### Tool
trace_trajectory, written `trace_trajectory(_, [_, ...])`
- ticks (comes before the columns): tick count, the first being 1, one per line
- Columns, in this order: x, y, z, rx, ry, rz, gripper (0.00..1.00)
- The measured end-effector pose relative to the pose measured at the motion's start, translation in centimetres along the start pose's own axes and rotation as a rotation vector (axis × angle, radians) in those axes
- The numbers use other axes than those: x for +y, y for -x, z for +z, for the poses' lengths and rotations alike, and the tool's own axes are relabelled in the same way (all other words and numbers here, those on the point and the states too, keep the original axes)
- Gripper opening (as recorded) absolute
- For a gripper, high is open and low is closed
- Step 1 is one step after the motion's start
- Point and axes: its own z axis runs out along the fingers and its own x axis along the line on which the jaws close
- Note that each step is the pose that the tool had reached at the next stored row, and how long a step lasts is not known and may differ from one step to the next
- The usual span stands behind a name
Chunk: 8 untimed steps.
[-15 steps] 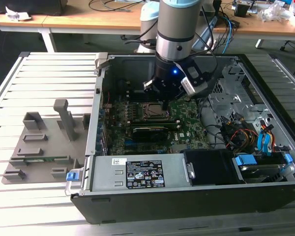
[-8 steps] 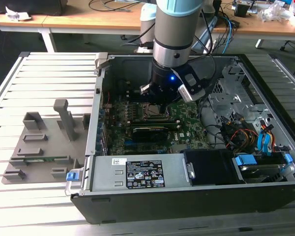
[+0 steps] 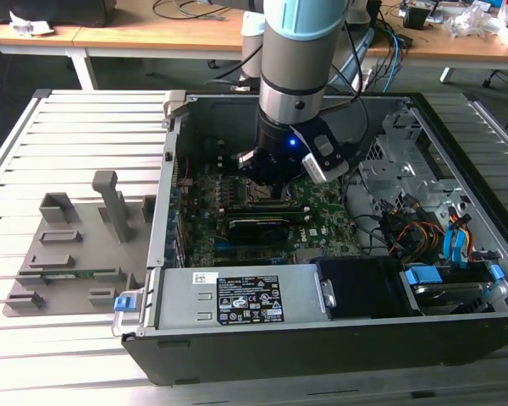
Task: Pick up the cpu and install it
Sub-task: 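Install the second cpu locking lever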
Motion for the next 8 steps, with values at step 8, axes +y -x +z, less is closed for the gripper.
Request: trace_trajectory(8, [-0.02, -1.09, 1.25, -0.002, 0.0262, 0.0, 0.11])
